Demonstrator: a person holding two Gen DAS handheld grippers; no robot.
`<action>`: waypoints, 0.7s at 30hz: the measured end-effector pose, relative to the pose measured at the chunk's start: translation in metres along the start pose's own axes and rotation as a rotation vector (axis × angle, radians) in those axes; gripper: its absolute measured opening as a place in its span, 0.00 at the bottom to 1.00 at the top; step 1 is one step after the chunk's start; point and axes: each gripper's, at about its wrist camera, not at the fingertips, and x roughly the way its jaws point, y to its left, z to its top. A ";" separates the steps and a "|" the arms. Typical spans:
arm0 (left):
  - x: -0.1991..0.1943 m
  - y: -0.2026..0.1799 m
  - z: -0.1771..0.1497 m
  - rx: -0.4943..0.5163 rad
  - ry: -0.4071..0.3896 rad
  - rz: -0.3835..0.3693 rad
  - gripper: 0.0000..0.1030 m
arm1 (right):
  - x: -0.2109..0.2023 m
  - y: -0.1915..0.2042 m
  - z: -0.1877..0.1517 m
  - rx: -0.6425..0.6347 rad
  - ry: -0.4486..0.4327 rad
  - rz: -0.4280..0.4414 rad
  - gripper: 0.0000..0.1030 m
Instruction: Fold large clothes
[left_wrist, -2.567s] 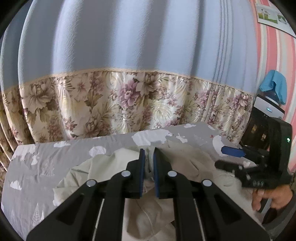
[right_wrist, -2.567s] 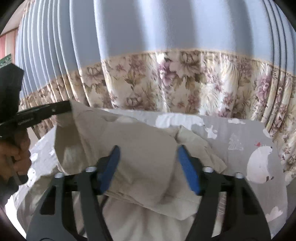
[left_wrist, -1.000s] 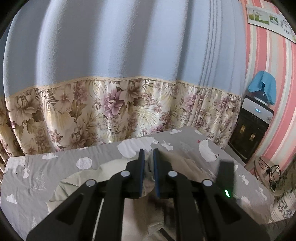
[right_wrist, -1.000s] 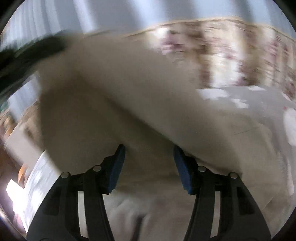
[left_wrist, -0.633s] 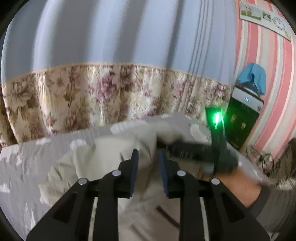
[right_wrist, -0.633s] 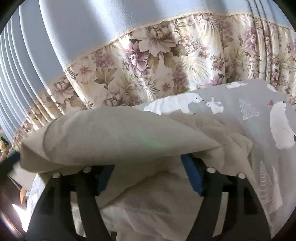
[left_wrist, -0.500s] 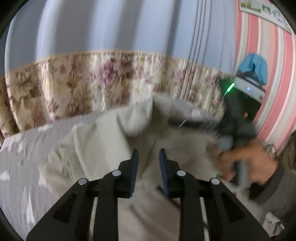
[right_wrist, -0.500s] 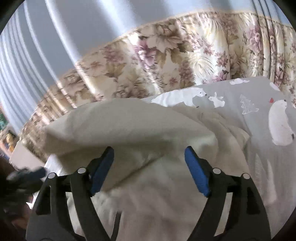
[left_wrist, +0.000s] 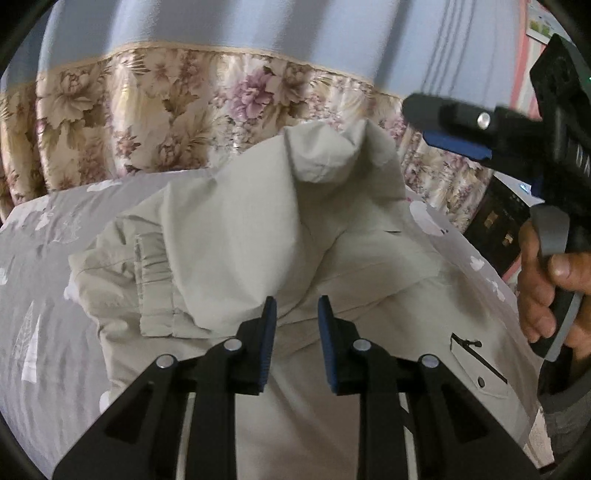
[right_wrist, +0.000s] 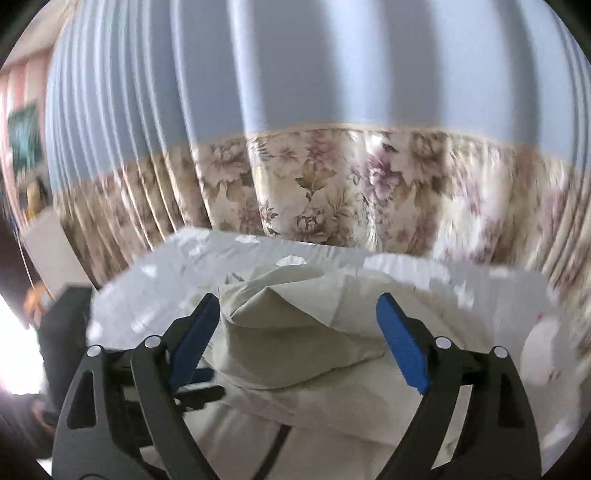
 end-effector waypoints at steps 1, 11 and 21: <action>0.000 0.002 -0.001 -0.024 -0.002 0.025 0.23 | 0.003 0.001 -0.001 -0.011 0.001 -0.016 0.84; 0.020 -0.004 -0.005 -0.120 0.057 0.033 0.25 | 0.036 -0.016 0.002 0.059 0.045 0.004 0.00; 0.027 0.013 0.004 -0.164 0.052 0.044 0.26 | 0.012 -0.013 0.013 -0.063 -0.028 0.046 0.80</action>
